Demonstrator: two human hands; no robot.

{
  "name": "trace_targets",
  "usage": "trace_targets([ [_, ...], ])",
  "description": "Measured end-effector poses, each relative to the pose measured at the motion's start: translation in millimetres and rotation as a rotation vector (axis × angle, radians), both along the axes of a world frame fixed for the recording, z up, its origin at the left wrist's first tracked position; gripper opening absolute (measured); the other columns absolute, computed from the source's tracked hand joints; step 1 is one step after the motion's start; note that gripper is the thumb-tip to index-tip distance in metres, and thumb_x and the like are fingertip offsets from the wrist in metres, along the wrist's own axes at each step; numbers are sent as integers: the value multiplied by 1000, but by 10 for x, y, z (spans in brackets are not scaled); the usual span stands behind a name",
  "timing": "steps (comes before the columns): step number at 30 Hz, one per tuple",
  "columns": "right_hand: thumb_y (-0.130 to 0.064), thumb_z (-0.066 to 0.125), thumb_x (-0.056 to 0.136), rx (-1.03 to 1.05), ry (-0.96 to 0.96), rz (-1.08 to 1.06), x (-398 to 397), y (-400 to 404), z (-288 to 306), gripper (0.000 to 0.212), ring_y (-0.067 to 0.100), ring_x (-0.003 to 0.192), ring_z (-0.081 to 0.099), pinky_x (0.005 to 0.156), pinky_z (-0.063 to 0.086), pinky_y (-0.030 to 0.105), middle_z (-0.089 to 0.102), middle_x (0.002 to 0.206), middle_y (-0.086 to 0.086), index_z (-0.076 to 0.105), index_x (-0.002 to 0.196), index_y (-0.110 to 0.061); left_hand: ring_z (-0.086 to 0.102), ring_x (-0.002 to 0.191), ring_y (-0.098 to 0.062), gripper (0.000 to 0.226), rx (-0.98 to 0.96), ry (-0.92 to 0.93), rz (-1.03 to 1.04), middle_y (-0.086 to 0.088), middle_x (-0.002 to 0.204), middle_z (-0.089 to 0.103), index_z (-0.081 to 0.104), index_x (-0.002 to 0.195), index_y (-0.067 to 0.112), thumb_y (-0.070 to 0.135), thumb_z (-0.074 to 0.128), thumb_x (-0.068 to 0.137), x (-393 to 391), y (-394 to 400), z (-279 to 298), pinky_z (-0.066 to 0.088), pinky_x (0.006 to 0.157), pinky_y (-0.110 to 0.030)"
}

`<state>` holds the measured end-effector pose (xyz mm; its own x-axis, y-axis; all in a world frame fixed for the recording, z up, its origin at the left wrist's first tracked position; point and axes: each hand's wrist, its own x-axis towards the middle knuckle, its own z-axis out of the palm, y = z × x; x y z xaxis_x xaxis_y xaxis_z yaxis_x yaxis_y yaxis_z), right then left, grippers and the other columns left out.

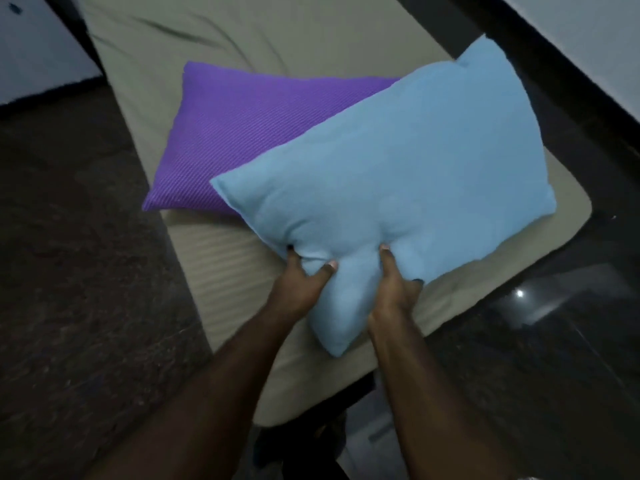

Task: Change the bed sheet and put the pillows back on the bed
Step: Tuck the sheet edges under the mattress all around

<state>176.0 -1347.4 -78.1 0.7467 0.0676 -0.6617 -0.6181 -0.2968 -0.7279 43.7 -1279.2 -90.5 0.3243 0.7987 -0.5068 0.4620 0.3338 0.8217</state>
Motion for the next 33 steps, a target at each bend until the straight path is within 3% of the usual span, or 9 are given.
trace_targets([
  [6, -57, 68, 86, -98, -274, 108, 1224, -40, 31, 94, 28, 140, 43, 118, 33, 38, 43, 154, 7, 28, 155, -8, 57, 128, -18, 89, -51, -123, -431, 2, 143, 57, 29, 155, 34, 45, 73, 79, 848, 173, 245, 51, 103, -47],
  [9, -54, 68, 83, -172, -281, 144, 1312, -56, 111, 86, 26, 137, 47, 116, 37, 43, 49, 149, 3, 36, 151, -14, 62, 117, -16, 53, -43, 38, -599, 2, 130, 66, 60, 136, 26, 44, 70, 88, 796, 456, 314, 53, 100, -45],
  [13, -31, 68, 83, -391, -664, 119, 614, 75, 365, 60, 31, 126, 51, 110, 38, 43, 57, 133, 15, 53, 137, -9, 72, 86, -17, 59, -3, 129, -339, 8, 79, 76, 77, 73, 35, 84, 44, 79, 437, 954, 568, 56, 90, -42],
  [15, -20, 69, 81, -283, -802, 126, 33, 265, 392, 34, 22, 100, 58, 96, 45, 36, 63, 105, 8, 66, 113, -10, 71, 81, -23, 65, 119, 171, -148, 5, 72, 74, 74, 69, 28, 80, 39, 85, 256, 1254, 667, 55, 84, -39],
  [18, -17, 71, 86, -96, -492, 255, -841, 710, 295, 7, 4, 69, 56, 76, 46, 29, 62, 77, -7, 64, 87, -17, 64, 97, -32, 47, 420, 404, -78, -7, 95, 71, 68, 85, 18, 60, 49, 94, -74, 1765, 673, 49, 86, -41],
  [21, -29, 76, 86, 30, 63, 273, -1472, 1287, 112, 26, 13, 70, 62, 67, 52, 33, 68, 88, 1, 64, 105, -16, 51, 120, -34, 31, 581, 542, -84, -6, 123, 61, 68, 111, 28, 51, 59, 91, -524, 2312, 528, 39, 99, -51],
  [25, -55, 73, 83, 197, 443, 147, -1864, 1995, 43, 58, 23, 100, 61, 69, 56, 36, 57, 114, -4, 47, 127, -27, 41, 135, -37, 68, 389, 479, -62, -14, 146, 45, 50, 141, 22, 55, 67, 84, -1178, 3036, 191, 33, 113, -50],
  [30, -57, 88, 59, 363, 230, -2, -2054, 2559, -195, 99, 24, 101, 68, 69, 58, 39, 63, 127, -6, 40, 142, -31, 51, 133, -29, 91, 72, 190, -283, -9, 149, 49, 28, 156, 20, 64, 61, 83, -1300, 3150, 67, 38, 113, -43],
  [33, -44, 90, 56, 153, -137, -59, -1812, 2459, -108, 107, 16, 117, 64, 101, 52, 40, 61, 136, -1, 40, 148, -21, 61, 121, -30, 91, -24, 119, -373, -8, 136, 62, 46, 145, 24, 76, 52, 70, -1039, 2826, 31, 47, 105, -49],
])
